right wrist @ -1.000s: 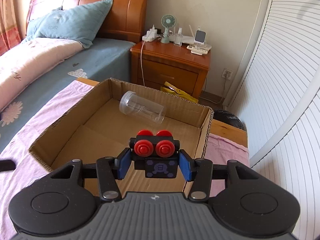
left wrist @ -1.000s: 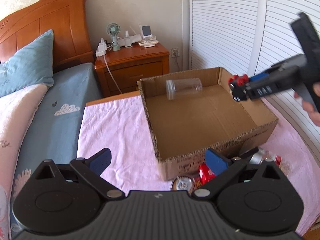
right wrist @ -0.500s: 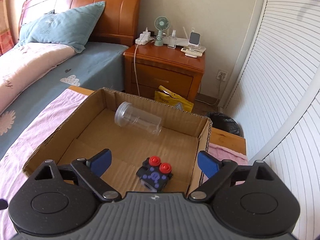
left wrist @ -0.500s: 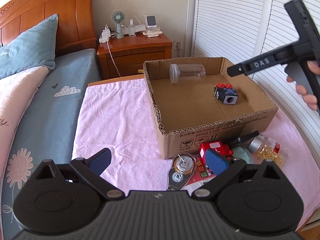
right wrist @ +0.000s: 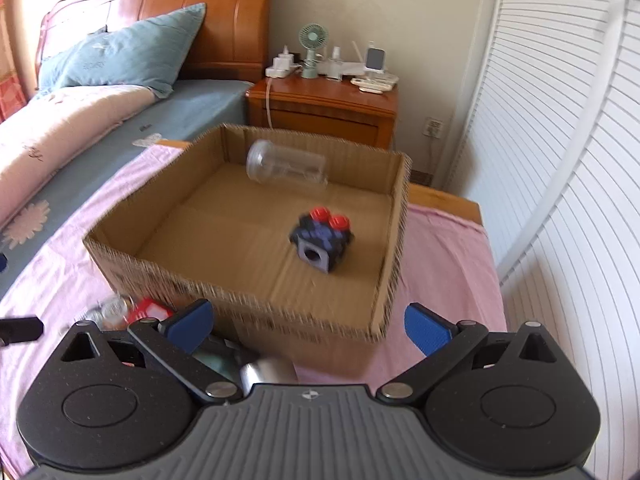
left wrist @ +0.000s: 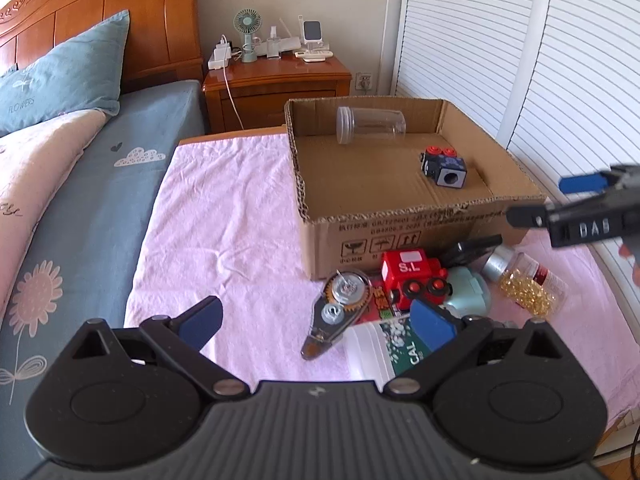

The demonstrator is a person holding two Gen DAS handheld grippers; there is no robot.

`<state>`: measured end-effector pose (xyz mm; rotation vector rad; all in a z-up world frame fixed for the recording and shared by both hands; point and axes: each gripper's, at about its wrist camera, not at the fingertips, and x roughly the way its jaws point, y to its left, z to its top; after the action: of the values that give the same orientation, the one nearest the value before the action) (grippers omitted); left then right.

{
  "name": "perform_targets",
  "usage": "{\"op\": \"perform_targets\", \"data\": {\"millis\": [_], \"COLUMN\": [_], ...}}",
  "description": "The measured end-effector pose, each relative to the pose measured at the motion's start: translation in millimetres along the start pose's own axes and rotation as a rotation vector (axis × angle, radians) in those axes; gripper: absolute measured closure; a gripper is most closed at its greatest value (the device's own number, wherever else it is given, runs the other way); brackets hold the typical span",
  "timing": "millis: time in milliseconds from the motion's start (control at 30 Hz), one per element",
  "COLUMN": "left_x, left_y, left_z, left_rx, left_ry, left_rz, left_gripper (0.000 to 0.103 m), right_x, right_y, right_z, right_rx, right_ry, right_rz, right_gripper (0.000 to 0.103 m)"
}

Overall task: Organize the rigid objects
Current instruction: 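Lower the black cube into the box and open the right tool, then grasp the white MEDICAL tub with the left tool while the right tool grasps the grey toy dog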

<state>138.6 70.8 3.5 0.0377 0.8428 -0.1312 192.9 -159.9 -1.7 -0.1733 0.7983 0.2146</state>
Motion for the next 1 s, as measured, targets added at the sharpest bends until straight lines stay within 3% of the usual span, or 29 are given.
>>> {"op": "perform_targets", "data": {"millis": [167, 367, 567, 833, 1000], "left_x": [2, 13, 24, 49, 43], "left_y": [-8, -23, -40, -49, -38], "left_z": [-11, -15, -11, -17, -27], "left_rx": [-0.009, -0.009, -0.002, -0.024, -0.023], "left_ry": [0.019, 0.063, 0.074, 0.141, 0.151], "left_rz": [-0.031, -0.07, -0.1, -0.068, -0.053], "left_gripper": [0.003, 0.003, 0.003, 0.003, 0.003], "right_x": [-6, -21, -33, -39, -43], "right_y": [-2, 7, 17, 22, 26], "right_z": [-44, -76, -85, -87, -89], "right_rx": [0.059, 0.059, -0.003, -0.047, -0.083], "right_ry": [0.039, 0.016, -0.014, -0.024, -0.013], "right_rz": [-0.024, 0.024, 0.075, 0.116, 0.204], "right_gripper": [0.0, 0.0, 0.0, 0.0, 0.0]}}
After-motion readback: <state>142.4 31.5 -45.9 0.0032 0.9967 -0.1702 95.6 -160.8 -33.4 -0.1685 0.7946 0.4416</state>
